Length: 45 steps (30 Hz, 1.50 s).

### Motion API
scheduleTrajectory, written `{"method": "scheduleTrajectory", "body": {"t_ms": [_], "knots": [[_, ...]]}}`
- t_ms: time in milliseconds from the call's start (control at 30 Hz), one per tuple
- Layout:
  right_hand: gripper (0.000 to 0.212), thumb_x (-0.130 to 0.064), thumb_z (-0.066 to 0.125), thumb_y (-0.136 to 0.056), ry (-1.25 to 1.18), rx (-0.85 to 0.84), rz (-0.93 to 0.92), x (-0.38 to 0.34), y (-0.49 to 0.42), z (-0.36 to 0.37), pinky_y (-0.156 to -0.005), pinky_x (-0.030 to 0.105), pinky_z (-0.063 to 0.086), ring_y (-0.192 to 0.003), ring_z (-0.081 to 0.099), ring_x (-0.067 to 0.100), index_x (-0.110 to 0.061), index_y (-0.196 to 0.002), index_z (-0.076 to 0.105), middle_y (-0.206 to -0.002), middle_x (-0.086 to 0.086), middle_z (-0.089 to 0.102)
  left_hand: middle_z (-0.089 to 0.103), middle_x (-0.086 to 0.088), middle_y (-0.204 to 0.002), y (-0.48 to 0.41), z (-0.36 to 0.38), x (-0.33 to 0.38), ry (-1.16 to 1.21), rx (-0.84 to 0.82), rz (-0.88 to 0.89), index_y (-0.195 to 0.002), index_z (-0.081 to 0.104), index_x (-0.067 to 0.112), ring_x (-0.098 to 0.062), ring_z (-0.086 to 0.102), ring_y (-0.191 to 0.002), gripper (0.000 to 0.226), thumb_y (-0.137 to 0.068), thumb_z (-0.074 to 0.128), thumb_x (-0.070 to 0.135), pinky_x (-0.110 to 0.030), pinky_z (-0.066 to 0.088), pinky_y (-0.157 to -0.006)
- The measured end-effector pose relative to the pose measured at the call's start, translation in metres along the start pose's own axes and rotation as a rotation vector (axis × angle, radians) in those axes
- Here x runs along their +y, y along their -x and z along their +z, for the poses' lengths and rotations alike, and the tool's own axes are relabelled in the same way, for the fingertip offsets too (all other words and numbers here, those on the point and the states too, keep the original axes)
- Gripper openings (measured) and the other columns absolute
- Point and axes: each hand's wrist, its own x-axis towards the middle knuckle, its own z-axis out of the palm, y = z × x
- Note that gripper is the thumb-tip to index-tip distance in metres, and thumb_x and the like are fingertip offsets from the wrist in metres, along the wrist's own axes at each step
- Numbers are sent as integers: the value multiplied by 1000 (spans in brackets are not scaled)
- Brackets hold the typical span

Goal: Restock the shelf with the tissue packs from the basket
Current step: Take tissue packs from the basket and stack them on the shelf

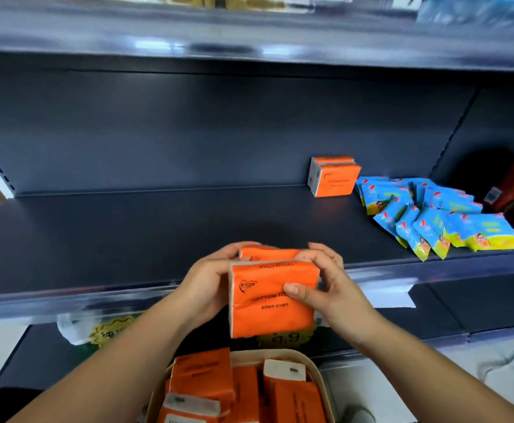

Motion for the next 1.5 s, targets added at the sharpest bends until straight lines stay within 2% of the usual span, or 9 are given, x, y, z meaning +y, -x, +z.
{"method": "scheduleTrajectory", "body": {"t_ms": [233, 333, 433, 567, 667, 800, 1067, 1300, 1500], "knots": [[45, -53, 83, -61, -80, 79, -108, -7, -45, -36, -87, 37, 50, -96, 58, 14, -36, -94, 58, -114, 14, 53, 60, -18, -132, -41, 16, 36, 50, -139, 40, -137, 51, 16, -36, 54, -124, 58, -81, 51, 32, -51, 40, -105], [44, -55, 81, -60, 33, 151, -152, -2, -74, -72, -94, 38, 47, -98, 55, 14, -40, -93, 56, -115, 15, 52, 58, -4, -135, -72, 28, 44, -288, -234, 64, -145, 33, 33, -24, 56, -123, 89, -65, 68, 18, -46, 41, -106], [45, -44, 81, -64, 282, 146, -169, 1, -101, -102, -90, 25, 42, -99, 51, 13, -43, -96, 49, -112, 11, 50, 53, 3, -135, -110, 46, 39, -755, -186, 123, -154, 10, 29, -12, 53, -122, 114, -68, 81, 1, -32, 40, -109], [68, -17, 83, -73, 634, 45, -119, 10, -136, -137, -100, 21, 32, -120, 44, 18, -30, -124, 39, -125, 2, 42, 45, 4, -141, -163, 69, 20, -890, -52, 229, -155, 6, 30, -12, 49, -126, 111, -75, 78, 2, -31, 37, -111], [84, -29, 78, -77, 930, -7, -11, 17, -163, -159, -111, 35, 29, -133, 34, 26, -26, -146, 31, -140, 4, 36, 40, 1, -148, -197, 84, 3, -868, 4, 285, -154, 13, 27, -15, 45, -131, 109, -72, 79, 1, -38, 38, -111], [75, -33, 68, -84, 1245, -114, 140, 21, -187, -174, -110, 50, 29, -136, 25, 30, -37, -148, 29, -149, 2, 29, 45, 2, -142, -235, 101, -17, -853, 51, 304, -151, 23, 26, -15, 47, -128, 105, -68, 81, 0, -39, 39, -111], [62, -6, 48, -86, 1394, -64, 127, 31, -224, -179, -105, 46, 39, -126, 38, 34, -20, -144, 30, -146, 10, 30, 53, 4, -132, -302, 118, -41, -870, 183, 246, -146, 26, 36, -18, 56, -120, 105, -61, 85, 22, -41, 47, -102], [67, -14, 50, -93, 1536, -26, 101, 41, -232, -164, -104, 47, 34, -136, 24, 34, -23, -150, 15, -150, 9, 21, 57, 2, -131, -314, 128, -39, -922, 182, 215, -153, 8, 35, -21, 59, -115, 103, -75, 75, 26, -42, 50, -98], [72, -12, 51, -93, 1489, -48, 105, 41, -233, -169, -106, 45, 36, -137, 22, 33, -25, -152, 12, -151, 8, 19, 57, 2, -133, -311, 127, -30, -968, 154, 189, -153, 14, 30, -20, 58, -117, 105, -72, 81, 26, -40, 48, -100]]}}
